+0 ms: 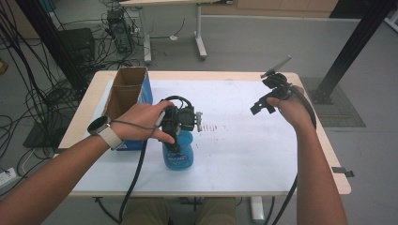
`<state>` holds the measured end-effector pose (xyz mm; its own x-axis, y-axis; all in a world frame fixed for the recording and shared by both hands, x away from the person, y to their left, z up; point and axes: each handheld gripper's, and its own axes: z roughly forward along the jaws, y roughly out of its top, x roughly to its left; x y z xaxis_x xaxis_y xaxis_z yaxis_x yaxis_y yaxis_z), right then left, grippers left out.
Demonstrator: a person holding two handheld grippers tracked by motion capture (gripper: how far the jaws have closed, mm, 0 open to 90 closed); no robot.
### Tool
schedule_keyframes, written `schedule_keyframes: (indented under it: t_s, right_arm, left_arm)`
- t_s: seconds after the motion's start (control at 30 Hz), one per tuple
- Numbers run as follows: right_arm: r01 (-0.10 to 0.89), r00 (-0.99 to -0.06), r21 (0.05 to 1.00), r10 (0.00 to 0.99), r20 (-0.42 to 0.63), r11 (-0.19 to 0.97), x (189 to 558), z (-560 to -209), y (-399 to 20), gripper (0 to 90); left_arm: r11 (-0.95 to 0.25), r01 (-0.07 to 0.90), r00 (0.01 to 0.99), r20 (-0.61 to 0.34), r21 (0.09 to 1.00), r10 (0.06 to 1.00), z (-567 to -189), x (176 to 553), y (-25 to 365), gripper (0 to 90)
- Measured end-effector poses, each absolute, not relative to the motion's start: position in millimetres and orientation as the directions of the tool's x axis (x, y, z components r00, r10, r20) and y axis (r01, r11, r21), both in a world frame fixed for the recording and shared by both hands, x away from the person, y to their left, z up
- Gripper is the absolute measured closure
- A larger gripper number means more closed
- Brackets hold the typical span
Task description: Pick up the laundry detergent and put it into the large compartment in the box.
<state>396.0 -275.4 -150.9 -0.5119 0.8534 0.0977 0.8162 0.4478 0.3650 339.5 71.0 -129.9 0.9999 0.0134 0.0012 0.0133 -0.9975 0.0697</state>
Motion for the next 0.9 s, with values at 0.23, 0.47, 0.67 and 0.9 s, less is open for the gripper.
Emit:
schedule_keyframes:
  t_s: [0.23,0.47,0.67,0.9]
  right_arm:
    - [0.814,-0.515,0.366,0.852,0.097,0.450,394.3,-150.6,-275.0,6.7]
    - [0.810,-0.516,0.376,0.851,0.094,0.450,391.3,-146.6,-275.0,6.6]
    - [0.811,-0.512,0.379,0.854,0.091,0.446,388.2,-143.9,-277.7,6.6]
    - [0.812,-0.511,0.379,0.855,0.090,0.445,386.7,-142.6,-277.8,6.6]
  left_arm:
    - [-0.995,0.070,0.997,0.007,0.064,0.071,-116.2,339.1,69.4,37.6]
    - [-0.991,0.118,0.993,0.017,0.065,0.120,-105.4,337.0,70.5,37.6]
    - [-0.981,0.183,0.982,0.028,0.056,0.185,-93.6,337.4,72.5,37.6]
    - [-0.957,0.282,0.956,0.068,0.076,0.287,-75.2,335.1,76.9,37.6]
